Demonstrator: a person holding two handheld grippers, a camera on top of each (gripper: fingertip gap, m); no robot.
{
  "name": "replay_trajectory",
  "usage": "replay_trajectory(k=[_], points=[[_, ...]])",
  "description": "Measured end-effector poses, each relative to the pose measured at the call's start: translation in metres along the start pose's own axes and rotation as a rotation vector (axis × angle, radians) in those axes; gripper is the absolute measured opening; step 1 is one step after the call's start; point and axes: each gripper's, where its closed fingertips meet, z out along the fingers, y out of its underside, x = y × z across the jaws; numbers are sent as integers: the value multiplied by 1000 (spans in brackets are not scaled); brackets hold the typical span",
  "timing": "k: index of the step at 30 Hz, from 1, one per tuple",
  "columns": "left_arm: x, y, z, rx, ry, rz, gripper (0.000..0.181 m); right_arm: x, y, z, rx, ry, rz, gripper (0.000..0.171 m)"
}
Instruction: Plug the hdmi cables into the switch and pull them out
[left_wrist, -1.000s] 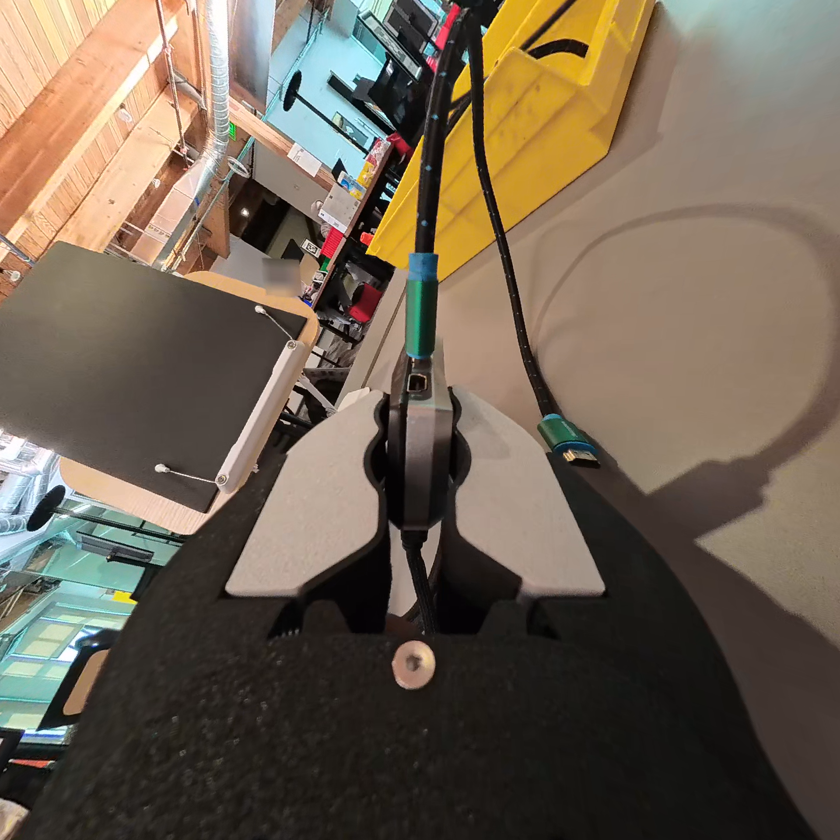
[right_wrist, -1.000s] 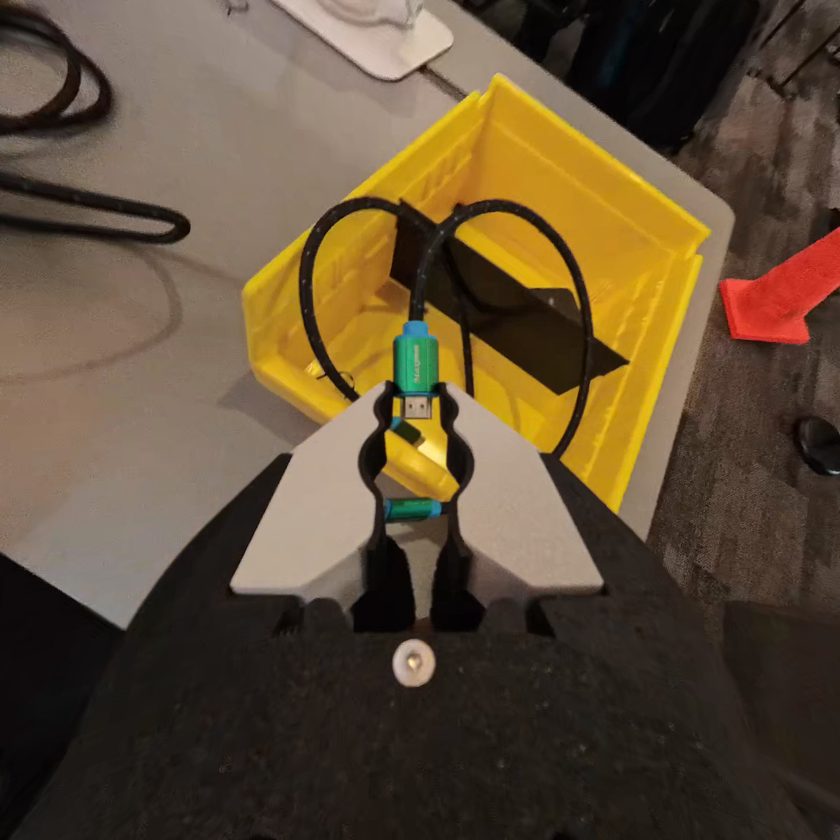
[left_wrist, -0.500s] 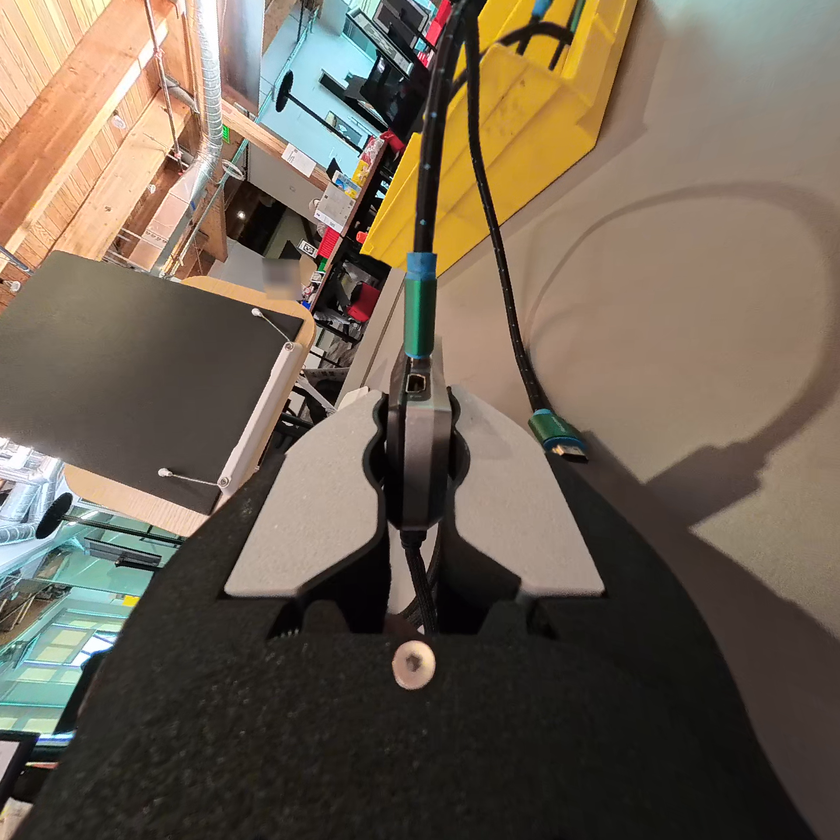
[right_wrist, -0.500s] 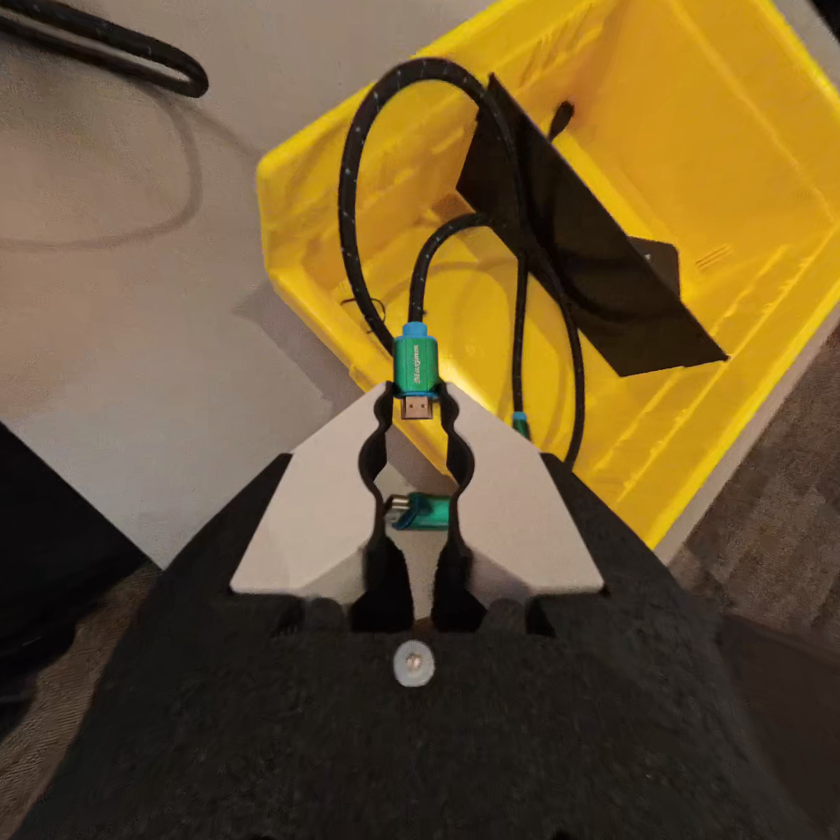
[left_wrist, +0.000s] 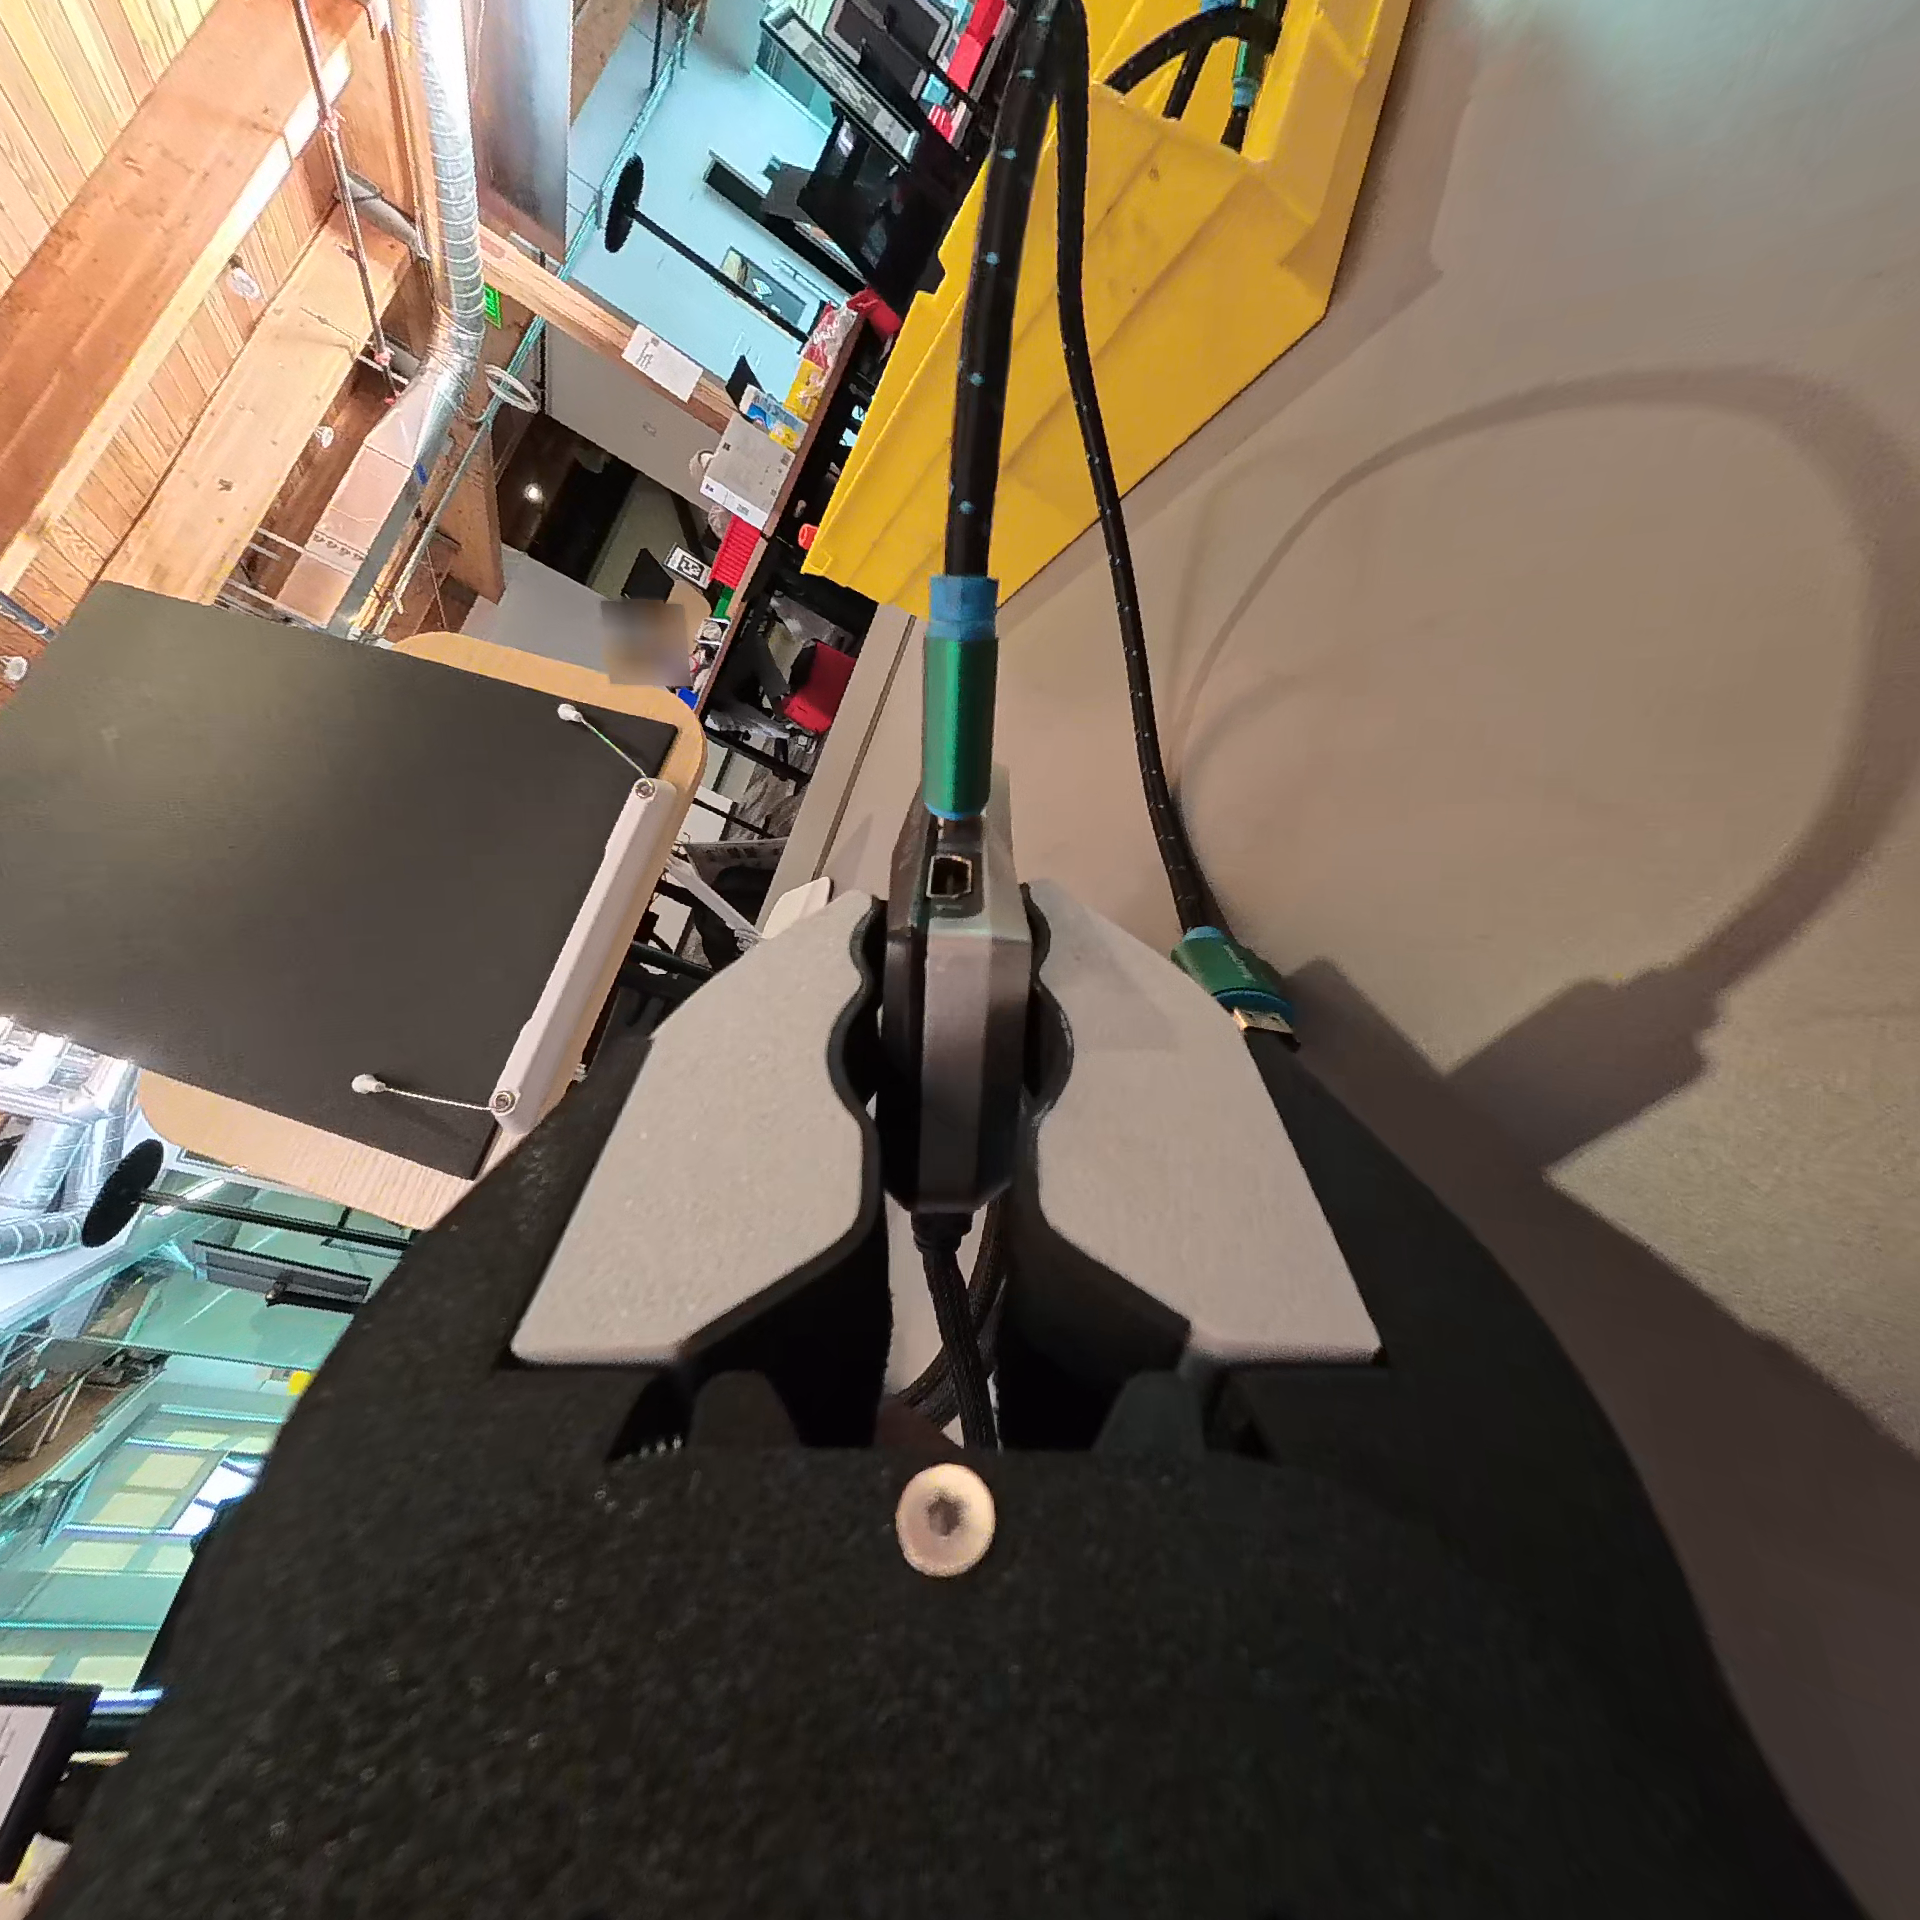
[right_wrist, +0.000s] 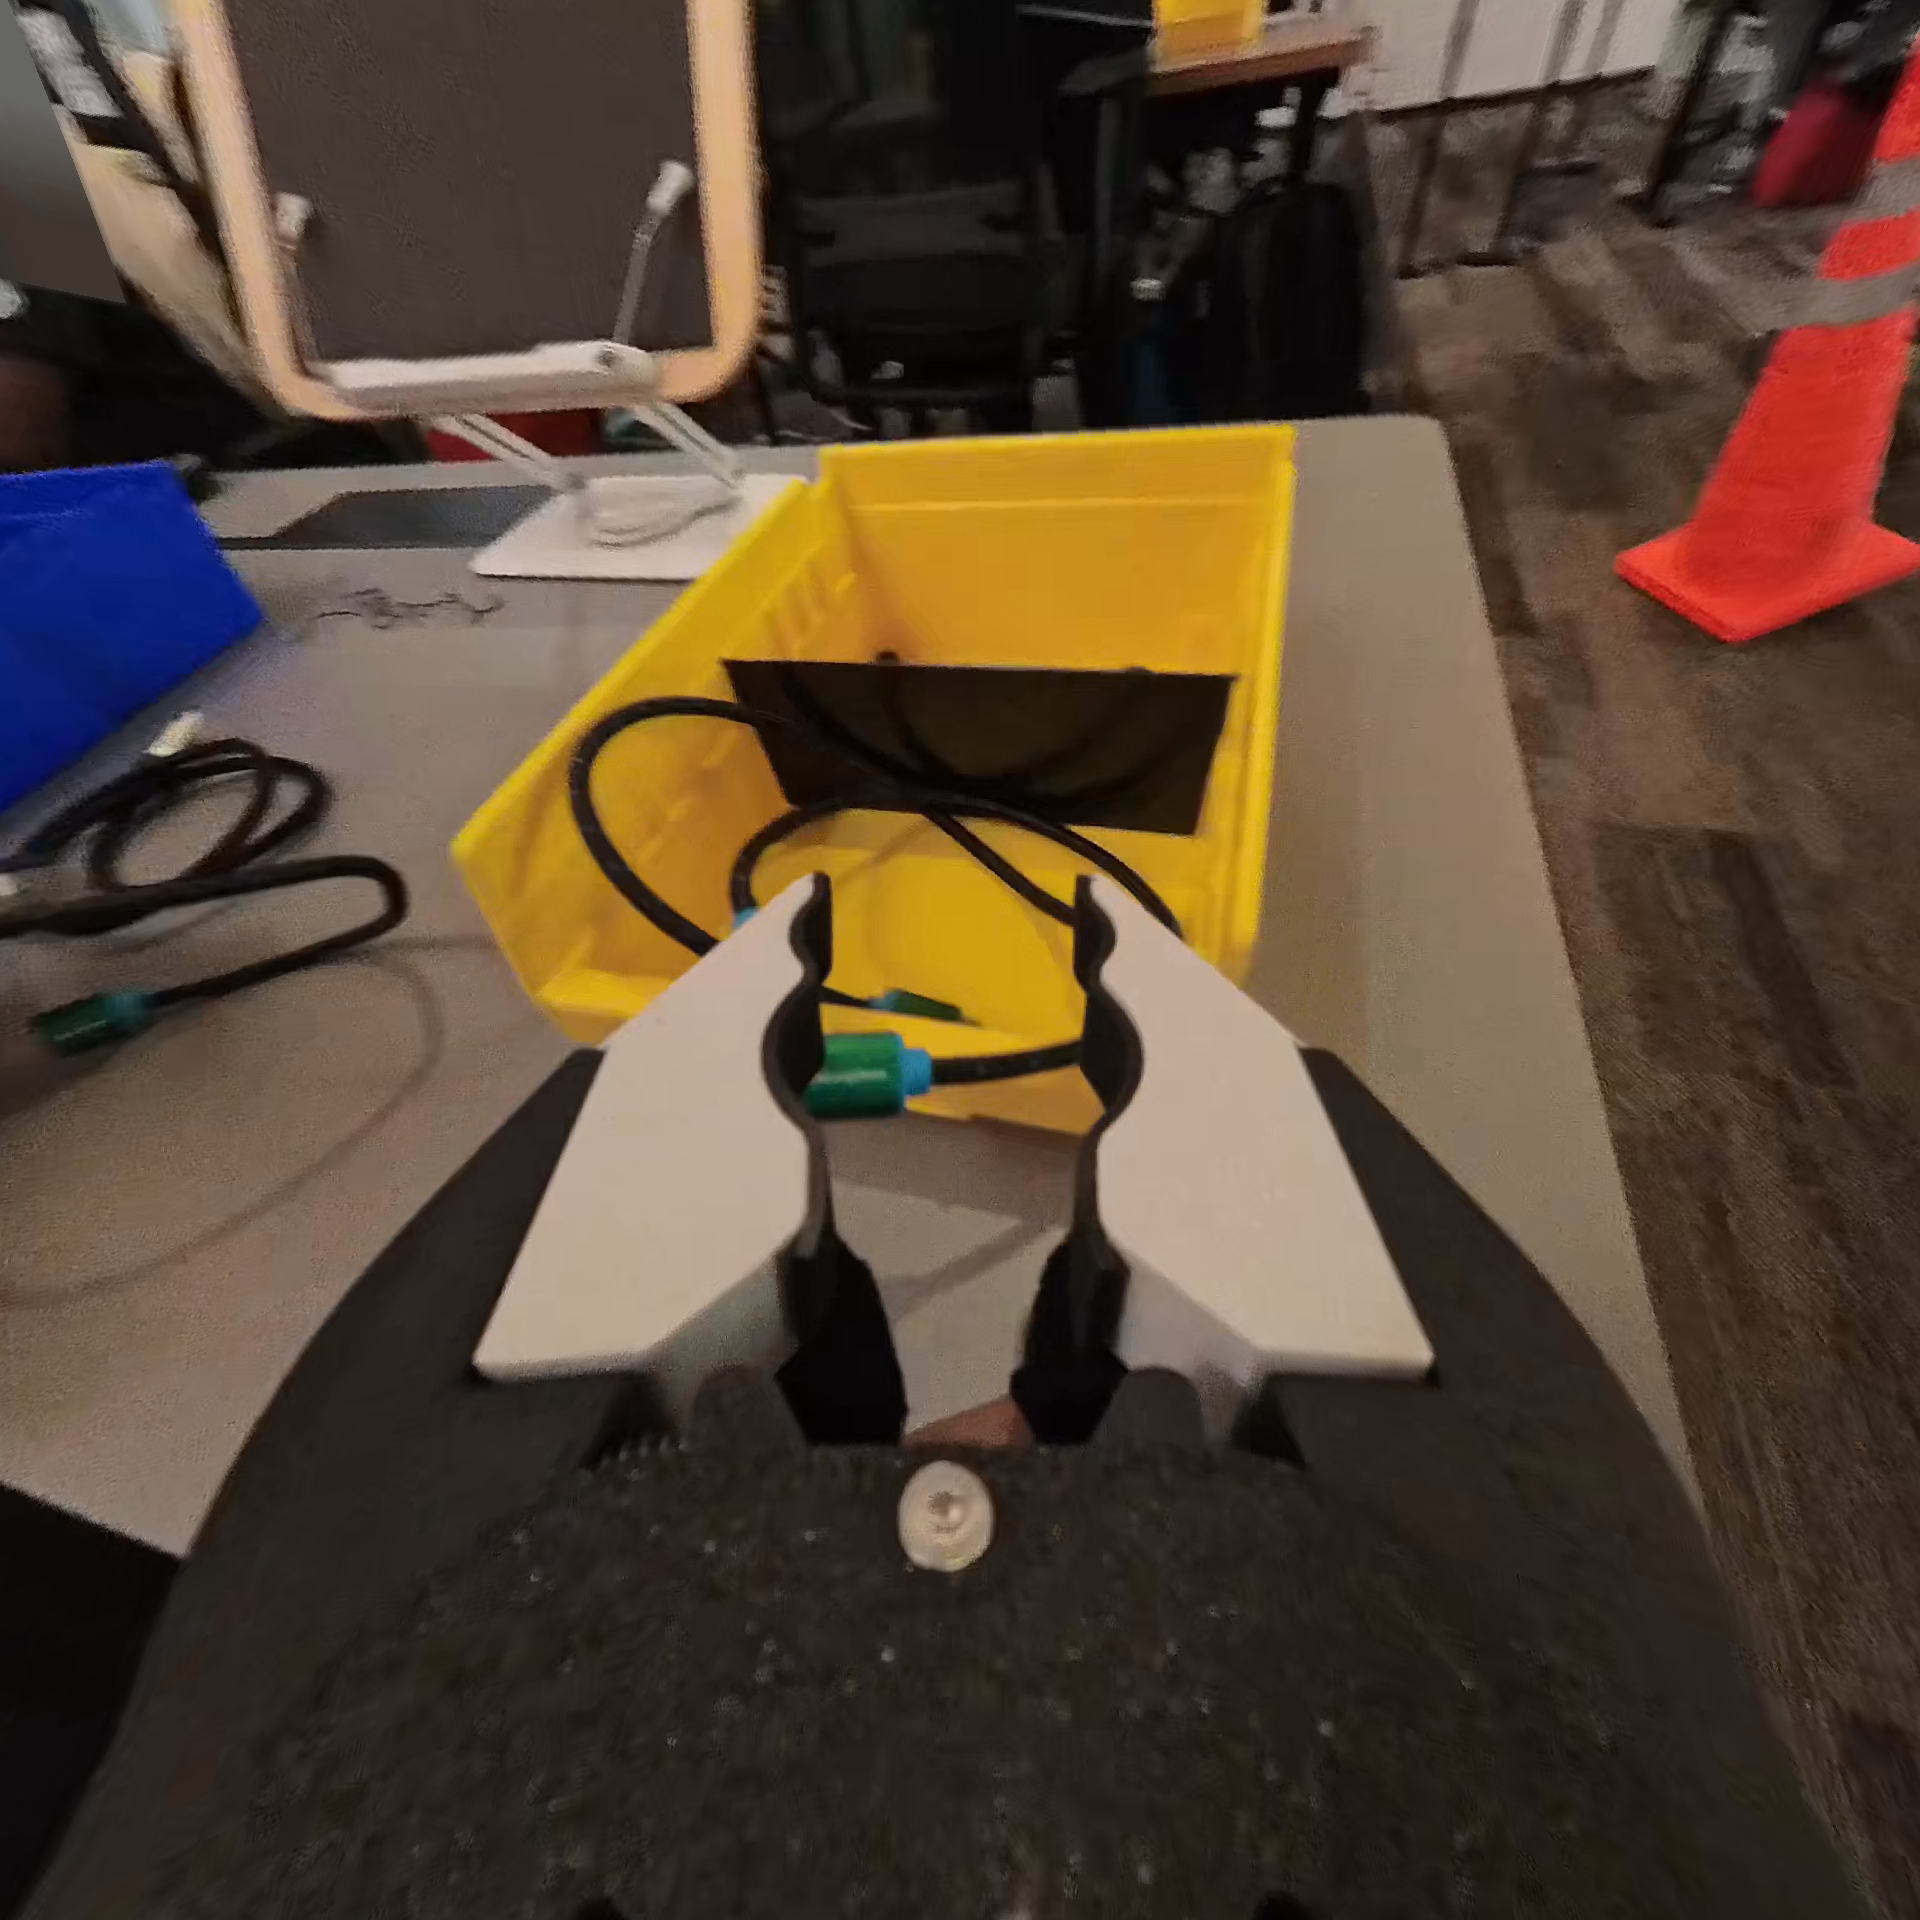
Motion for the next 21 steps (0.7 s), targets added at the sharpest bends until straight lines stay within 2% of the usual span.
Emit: replay_trajectory(k=[2,5,7,9,13,17,21], points=[[0,0,1,1,2,0,22,7,23,-6,-71,82,12,46],[1,-1,2,3,7,4,22,-5,54,-6,-203,58,-16,46],[1,-2,3,4,10,4,22,-14,63,-3,-230,16,2,45],[1,-3,4,6,11,4,22,-19,63,3,-221,-5,10,42],[2,-3,4,6,16,5,22,-33,48,20,-182,-51,4,24],[2,-3,2,4,16,8,22,-38,45,36,-271,-65,-104,10],[3,-2,1,1,17,6,22,-41,47,51,-420,-124,-226,10]])
